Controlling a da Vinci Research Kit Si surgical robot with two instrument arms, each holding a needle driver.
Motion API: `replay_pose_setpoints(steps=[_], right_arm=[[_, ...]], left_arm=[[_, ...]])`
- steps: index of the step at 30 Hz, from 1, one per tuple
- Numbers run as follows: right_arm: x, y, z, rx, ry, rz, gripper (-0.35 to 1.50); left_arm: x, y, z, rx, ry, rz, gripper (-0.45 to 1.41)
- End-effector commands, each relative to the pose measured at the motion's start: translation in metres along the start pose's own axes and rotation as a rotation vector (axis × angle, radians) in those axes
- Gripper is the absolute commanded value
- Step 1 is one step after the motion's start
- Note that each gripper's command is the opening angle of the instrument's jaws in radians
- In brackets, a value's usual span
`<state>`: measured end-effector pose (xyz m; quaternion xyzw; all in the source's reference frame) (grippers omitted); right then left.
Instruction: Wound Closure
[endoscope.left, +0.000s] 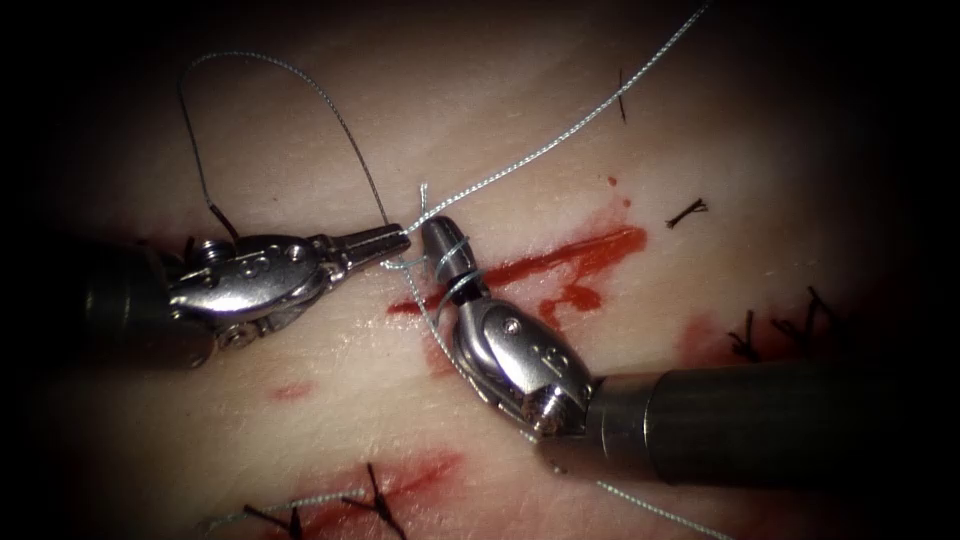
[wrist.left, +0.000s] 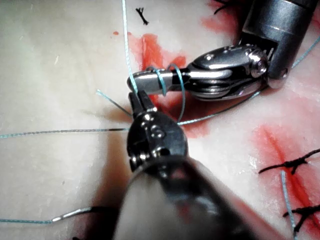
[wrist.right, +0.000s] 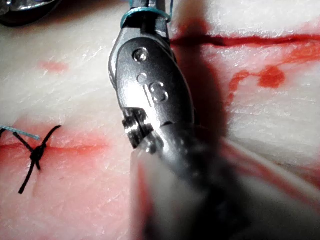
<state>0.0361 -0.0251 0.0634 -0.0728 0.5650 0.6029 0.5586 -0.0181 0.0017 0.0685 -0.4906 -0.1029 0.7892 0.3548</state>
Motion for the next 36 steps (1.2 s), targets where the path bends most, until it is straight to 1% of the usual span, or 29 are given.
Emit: replay_pose_setpoints(steps=[1, 3, 8, 10, 11, 15, 20, 21, 22, 23, 24, 28, 29, 31, 33, 36], right_arm=[[-0.0007, -0.0007, 0.0003, 0.008, -0.007, 0.008, -0.35], [-0.0008, -0.0006, 0.0003, 0.017, -0.026, 0.018, -0.35], [-0.0011, -0.0005, 0.0005, 0.026, -0.068, 0.052, -0.35], [-0.0014, -0.0005, 0.0007, 0.039, -0.105, 0.063, -0.35], [-0.0015, -0.0004, 0.0007, 0.043, -0.118, 0.068, -0.35], [-0.0016, 0.0000, 0.0007, 0.043, -0.120, 0.065, -0.35], [-0.0017, 0.0007, 0.0009, 0.063, -0.131, 0.068, -0.33], [-0.0018, 0.0008, 0.0008, 0.067, -0.133, 0.061, -0.27], [-0.0019, 0.0010, 0.0007, 0.073, -0.135, 0.047, -0.13], [-0.0019, 0.0010, 0.0007, 0.073, -0.135, 0.047, -0.13], [-0.0019, 0.0010, 0.0006, 0.074, -0.135, 0.041, -0.05], [-0.0019, 0.0008, 0.0008, 0.074, -0.140, 0.037, 0.14], [-0.0019, 0.0009, 0.0008, 0.076, -0.141, 0.037, 0.16], [-0.0020, 0.0008, 0.0008, 0.074, -0.153, 0.030, 0.32], [-0.0021, 0.0008, 0.0008, 0.064, -0.168, 0.029, 0.32], [-0.0023, 0.0010, 0.0006, 0.061, -0.177, 0.025, 0.37]], left_arm=[[-0.0006, 0.0004, 0.0009, -0.040, -0.007, 0.004, -0.45], [-0.0009, 0.0007, 0.0013, -0.108, -0.017, 0.019, -0.45], [-0.0011, 0.0012, 0.0016, -0.203, -0.015, 0.063, -0.45], [-0.0012, 0.0012, 0.0015, -0.234, -0.020, 0.076, -0.45], [-0.0013, 0.0012, 0.0015, -0.239, -0.021, 0.082, -0.45], [-0.0018, 0.0011, 0.0014, -0.264, -0.025, 0.099, -0.45], [-0.0019, 0.0007, 0.0012, -0.249, -0.022, 0.099, -0.45], [-0.0019, 0.0006, 0.0011, -0.245, -0.021, 0.099, -0.45], [-0.0020, 0.0005, 0.0010, -0.237, -0.020, 0.099, -0.45], [-0.0020, 0.0005, 0.0010, -0.237, -0.020, 0.099, -0.45], [-0.0020, 0.0004, 0.0011, -0.234, -0.019, 0.099, -0.45], [-0.0022, 0.0002, 0.0013, -0.223, -0.020, 0.102, -0.45], [-0.0023, 0.0002, 0.0013, -0.217, -0.019, 0.102, -0.45], [-0.0024, 0.0000, 0.0014, -0.199, -0.027, 0.104, -0.45], [-0.0025, 0.0000, 0.0015, -0.197, -0.032, 0.106, -0.45], [-0.0031, 0.0001, 0.0018, -0.186, -0.052, 0.100, -0.45]])
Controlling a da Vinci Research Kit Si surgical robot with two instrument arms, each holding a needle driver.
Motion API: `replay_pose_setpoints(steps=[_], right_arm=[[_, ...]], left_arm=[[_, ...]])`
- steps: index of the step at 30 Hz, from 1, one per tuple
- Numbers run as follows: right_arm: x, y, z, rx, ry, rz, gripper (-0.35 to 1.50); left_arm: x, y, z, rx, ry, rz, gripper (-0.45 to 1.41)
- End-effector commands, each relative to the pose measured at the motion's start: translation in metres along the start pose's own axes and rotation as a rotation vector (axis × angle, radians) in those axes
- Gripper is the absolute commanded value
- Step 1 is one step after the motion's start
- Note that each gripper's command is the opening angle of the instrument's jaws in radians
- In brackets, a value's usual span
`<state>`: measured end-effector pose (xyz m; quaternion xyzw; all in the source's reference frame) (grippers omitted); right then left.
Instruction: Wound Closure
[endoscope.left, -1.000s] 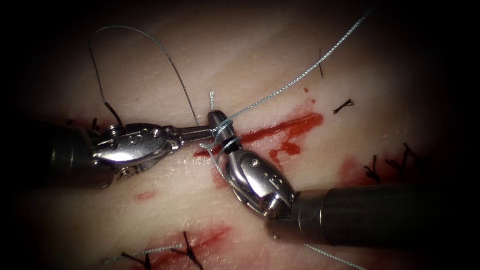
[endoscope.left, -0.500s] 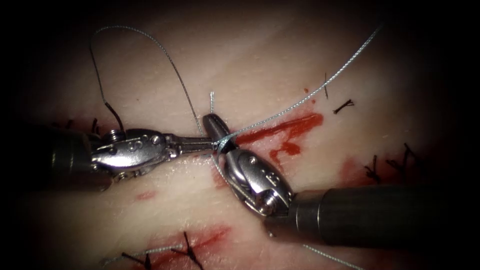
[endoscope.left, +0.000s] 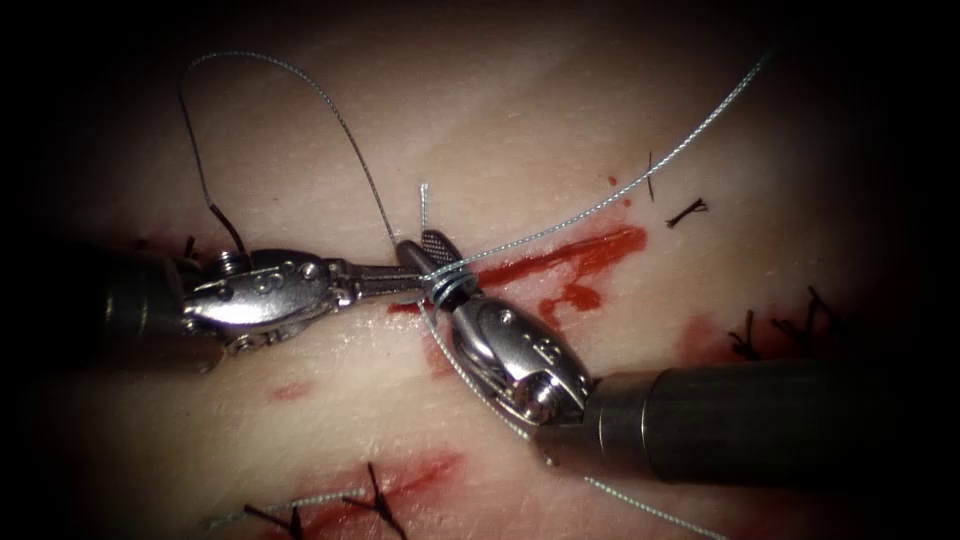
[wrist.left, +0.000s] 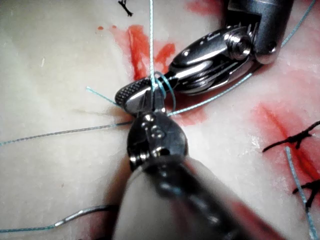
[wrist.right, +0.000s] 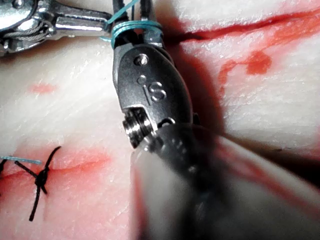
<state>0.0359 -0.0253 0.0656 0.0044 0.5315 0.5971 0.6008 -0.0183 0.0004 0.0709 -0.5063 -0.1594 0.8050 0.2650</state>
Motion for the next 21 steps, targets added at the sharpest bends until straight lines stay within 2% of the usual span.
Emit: replay_pose_setpoints(steps=[1, 3, 7, 21], right_arm=[[-0.0007, -0.0004, 0.0003, 0.002, 0.000, 0.000, 0.37], [-0.0008, -0.0003, 0.0002, 0.004, 0.000, -0.002, 0.42], [-0.0008, -0.0003, 0.0002, 0.004, 0.000, -0.002, 0.37], [-0.0002, 0.0007, 0.0012, -0.001, 0.002, -0.001, 0.39]], left_arm=[[-0.0005, 0.0002, 0.0007, -0.001, -0.002, -0.001, -0.45], [-0.0007, 0.0002, 0.0009, 0.002, -0.005, 0.001, -0.45], [-0.0007, 0.0002, 0.0010, 0.003, -0.008, -0.005, -0.45], [-0.0007, 0.0001, 0.0011, 0.005, -0.011, -0.017, -0.45]])
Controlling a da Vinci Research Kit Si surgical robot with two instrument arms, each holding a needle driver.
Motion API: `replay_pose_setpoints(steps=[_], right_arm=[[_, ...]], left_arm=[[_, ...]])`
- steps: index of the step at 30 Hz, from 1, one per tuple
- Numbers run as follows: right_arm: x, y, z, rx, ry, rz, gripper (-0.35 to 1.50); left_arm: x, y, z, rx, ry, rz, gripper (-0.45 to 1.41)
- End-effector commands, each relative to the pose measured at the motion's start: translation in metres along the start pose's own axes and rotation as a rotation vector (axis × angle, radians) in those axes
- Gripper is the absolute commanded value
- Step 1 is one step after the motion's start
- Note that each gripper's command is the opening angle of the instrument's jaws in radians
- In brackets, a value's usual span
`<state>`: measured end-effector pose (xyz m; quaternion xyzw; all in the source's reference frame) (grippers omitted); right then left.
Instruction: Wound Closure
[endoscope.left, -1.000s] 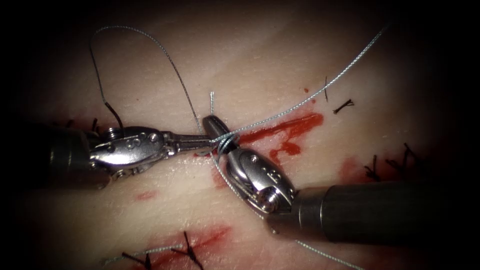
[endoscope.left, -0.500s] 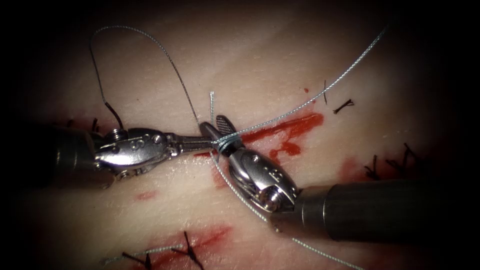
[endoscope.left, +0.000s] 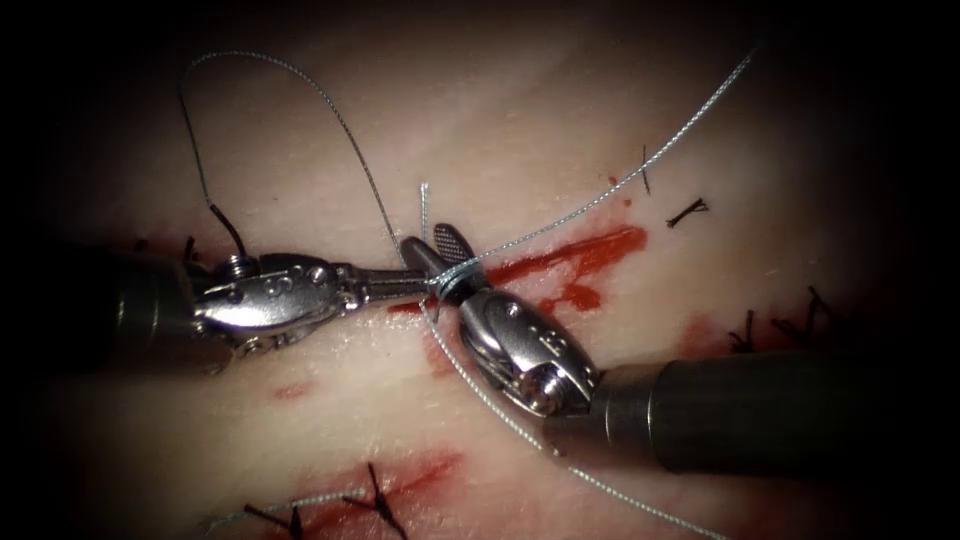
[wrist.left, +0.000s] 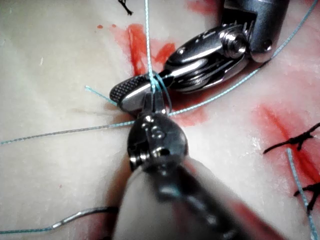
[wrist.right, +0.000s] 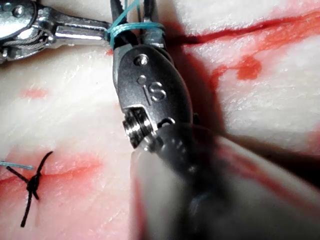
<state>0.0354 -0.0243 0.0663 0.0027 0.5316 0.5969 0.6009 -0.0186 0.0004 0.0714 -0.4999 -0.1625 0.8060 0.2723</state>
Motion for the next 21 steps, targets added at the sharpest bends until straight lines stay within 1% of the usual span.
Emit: replay_pose_setpoints(steps=[1, 16, 18, 21], right_arm=[[-0.0004, -0.0004, 0.0007, 0.001, 0.000, 0.001, 0.39], [0.0003, -0.0012, 0.0019, 0.018, -0.016, -0.003, 0.37], [0.0003, -0.0013, 0.0020, 0.027, -0.023, -0.005, 0.29], [0.0004, -0.0014, 0.0021, 0.029, -0.024, -0.007, 0.27]], left_arm=[[-0.0004, 0.0002, 0.0007, -0.001, 0.000, -0.007, -0.45], [-0.0004, 0.0004, 0.0007, 0.004, -0.002, -0.025, -0.45], [-0.0004, 0.0004, 0.0007, 0.005, -0.002, -0.025, -0.45], [-0.0004, 0.0004, 0.0007, 0.005, -0.002, -0.025, -0.45]])
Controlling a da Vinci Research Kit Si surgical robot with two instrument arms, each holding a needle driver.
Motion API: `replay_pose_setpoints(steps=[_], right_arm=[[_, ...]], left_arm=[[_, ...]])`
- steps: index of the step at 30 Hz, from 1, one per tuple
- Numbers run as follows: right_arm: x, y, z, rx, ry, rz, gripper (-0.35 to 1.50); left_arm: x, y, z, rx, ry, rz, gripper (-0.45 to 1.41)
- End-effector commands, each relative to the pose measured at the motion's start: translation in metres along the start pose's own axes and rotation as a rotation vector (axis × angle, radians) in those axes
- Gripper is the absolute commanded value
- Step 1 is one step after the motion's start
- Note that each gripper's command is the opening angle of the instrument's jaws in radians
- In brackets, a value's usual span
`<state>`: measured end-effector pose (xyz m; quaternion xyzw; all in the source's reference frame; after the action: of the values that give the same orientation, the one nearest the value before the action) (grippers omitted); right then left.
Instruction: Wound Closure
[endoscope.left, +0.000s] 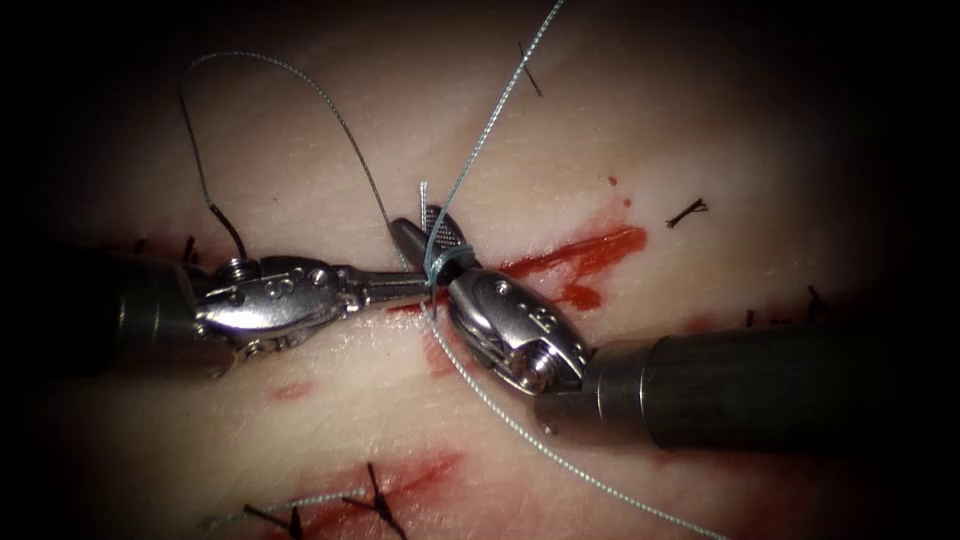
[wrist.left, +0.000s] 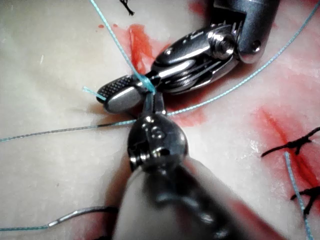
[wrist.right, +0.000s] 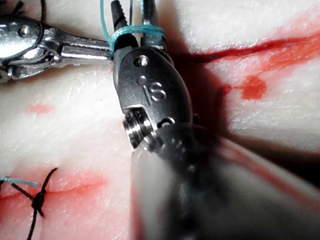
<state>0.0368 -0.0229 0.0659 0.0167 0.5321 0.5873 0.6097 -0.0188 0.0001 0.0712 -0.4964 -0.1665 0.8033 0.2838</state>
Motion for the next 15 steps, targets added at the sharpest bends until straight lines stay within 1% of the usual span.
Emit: replay_pose_setpoints(steps=[1, 2, 4, 5, 6, 10, 15], right_arm=[[-0.0005, -0.0005, 0.0005, 0.001, 0.001, 0.000, 0.24], [-0.0005, -0.0006, 0.0006, 0.001, 0.001, 0.000, 0.21], [-0.0005, -0.0006, 0.0006, 0.004, -0.001, 0.000, 0.07], [-0.0005, -0.0006, 0.0006, 0.007, -0.006, -0.001, -0.20], [-0.0006, -0.0006, 0.0007, 0.012, -0.017, -0.001, -0.35], [-0.0010, -0.0005, 0.0006, 0.022, -0.053, -0.004, -0.35], [-0.0010, -0.0003, 0.0006, 0.033, -0.056, 0.003, -0.35]], left_arm=[[-0.0004, 0.0001, 0.0007, -0.001, 0.000, 0.000, -0.45], [-0.0004, 0.0001, 0.0007, -0.001, 0.000, 0.000, -0.45], [-0.0004, 0.0001, 0.0007, -0.001, 0.000, 0.000, -0.45], [-0.0004, 0.0001, 0.0007, 0.001, 0.000, -0.007, -0.45], [-0.0003, 0.0001, 0.0006, 0.007, 0.001, -0.007, -0.45], [-0.0001, 0.0001, 0.0004, 0.007, 0.002, -0.010, -0.45], [0.0001, -0.0010, -0.0003, 0.080, 0.014, -0.016, -0.45]])
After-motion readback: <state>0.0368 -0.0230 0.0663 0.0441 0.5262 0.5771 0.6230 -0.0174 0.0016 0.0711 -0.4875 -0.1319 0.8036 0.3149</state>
